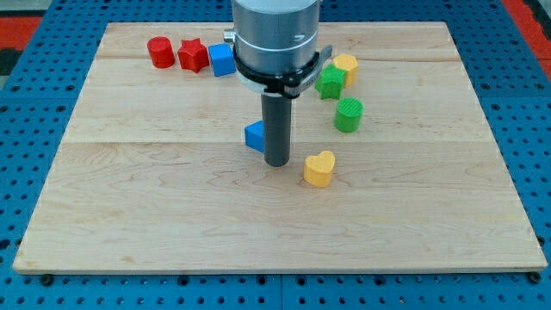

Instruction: Slide blue triangle to the left of red circle

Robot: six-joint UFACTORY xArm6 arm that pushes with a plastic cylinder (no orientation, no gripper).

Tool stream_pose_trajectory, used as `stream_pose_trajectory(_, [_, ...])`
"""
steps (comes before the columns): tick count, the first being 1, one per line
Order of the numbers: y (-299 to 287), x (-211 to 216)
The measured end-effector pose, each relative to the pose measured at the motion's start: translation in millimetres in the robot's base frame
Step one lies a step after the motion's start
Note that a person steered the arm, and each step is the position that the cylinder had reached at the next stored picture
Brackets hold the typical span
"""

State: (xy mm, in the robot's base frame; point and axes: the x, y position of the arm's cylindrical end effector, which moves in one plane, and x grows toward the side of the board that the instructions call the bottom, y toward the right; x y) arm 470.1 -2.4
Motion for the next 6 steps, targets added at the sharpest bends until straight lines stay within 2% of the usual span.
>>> stream_pose_trajectory(2, [-14.6,-23.4])
stream_pose_trajectory(4, [-1.4,-35.8])
stream_pose_trajectory(5, [-24.2,-51.5])
stream_pose_trajectory(6, [-76.9,-64.5])
